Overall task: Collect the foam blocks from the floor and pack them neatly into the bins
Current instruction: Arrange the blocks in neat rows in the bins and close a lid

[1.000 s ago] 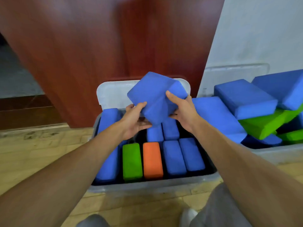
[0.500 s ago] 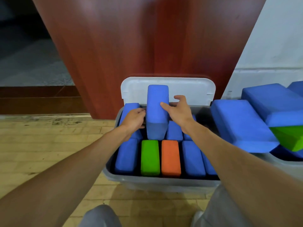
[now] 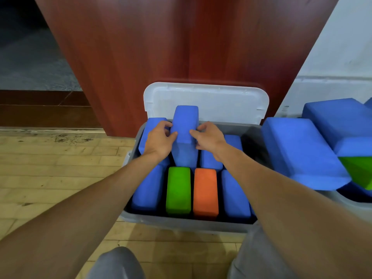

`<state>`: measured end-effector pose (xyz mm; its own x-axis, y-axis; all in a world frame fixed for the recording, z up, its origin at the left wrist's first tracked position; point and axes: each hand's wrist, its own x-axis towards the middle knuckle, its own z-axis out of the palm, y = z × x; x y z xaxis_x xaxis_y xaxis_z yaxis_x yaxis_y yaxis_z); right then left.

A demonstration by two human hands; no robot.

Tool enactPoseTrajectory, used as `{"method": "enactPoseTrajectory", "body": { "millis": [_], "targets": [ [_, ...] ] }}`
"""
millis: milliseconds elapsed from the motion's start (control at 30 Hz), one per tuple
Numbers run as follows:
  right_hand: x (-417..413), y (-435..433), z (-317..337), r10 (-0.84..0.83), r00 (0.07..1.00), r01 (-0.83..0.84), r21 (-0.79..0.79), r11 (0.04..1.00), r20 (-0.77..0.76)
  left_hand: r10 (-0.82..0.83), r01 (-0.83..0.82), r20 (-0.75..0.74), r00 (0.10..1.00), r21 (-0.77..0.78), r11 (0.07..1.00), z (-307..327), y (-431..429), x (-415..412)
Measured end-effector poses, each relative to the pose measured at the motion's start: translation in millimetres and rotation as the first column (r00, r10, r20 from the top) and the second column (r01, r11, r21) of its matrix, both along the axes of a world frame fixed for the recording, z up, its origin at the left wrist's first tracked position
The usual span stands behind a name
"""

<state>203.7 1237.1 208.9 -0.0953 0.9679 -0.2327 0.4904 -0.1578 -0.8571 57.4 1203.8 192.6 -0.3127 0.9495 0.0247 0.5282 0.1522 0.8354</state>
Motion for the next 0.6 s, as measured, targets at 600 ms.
{"method": "enactPoseTrajectory", "body": {
  "millis": [600],
  "targets": [
    [93,1,8,-0.151,0.951,0.149,0.029,0.988,0.269,-0.354,0.334,-0.291,0.889,-0.119,0.935,7,12,62]
  ]
}}
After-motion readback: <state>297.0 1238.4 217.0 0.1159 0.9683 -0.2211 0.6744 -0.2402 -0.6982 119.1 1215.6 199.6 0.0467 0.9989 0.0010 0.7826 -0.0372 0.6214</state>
